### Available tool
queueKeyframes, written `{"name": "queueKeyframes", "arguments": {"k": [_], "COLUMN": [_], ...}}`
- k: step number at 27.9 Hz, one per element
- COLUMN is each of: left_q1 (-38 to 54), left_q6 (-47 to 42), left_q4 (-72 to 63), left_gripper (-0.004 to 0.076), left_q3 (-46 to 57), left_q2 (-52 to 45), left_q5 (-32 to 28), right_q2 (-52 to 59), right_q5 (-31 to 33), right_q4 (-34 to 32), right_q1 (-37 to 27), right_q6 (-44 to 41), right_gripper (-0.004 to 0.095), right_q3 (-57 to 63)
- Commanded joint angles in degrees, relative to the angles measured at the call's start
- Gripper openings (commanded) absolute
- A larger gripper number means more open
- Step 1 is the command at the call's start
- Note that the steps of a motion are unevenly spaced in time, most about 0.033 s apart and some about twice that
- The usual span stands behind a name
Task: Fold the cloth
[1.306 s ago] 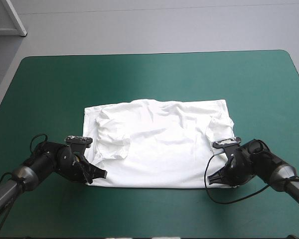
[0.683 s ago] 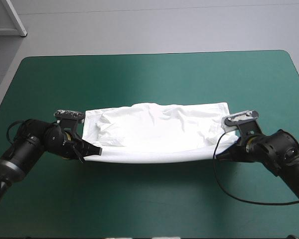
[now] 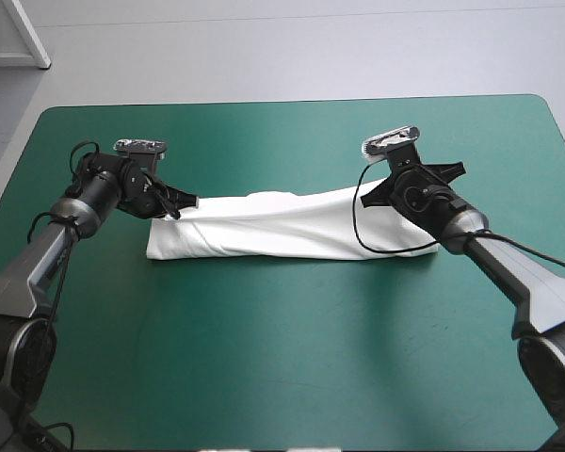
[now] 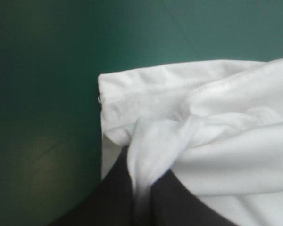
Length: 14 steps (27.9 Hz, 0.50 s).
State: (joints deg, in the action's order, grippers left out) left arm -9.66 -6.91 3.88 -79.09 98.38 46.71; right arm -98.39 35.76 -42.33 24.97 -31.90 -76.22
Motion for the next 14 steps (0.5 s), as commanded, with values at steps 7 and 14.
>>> {"name": "queueKeyframes", "arguments": {"k": [7, 14], "left_q1": [0.11, 0.11], "left_q6": [-0.25, 0.02], "left_q4": [0.69, 1.17], "left_gripper": [0.005, 0.0415], "left_q3": [-1.96, -4.21], "left_q2": [2.06, 0.46], "left_q5": [-9.76, -7.24], "right_q2": [-2.86, -1.14], "right_q5": [-1.87, 5.05], "right_q4": [4.83, 11.37], "right_q1": [-1.06, -4.11], "right_q6": [-0.41, 1.65], "right_gripper": [0.0087, 0.0753], "right_q3": [-4.49, -7.25]}}
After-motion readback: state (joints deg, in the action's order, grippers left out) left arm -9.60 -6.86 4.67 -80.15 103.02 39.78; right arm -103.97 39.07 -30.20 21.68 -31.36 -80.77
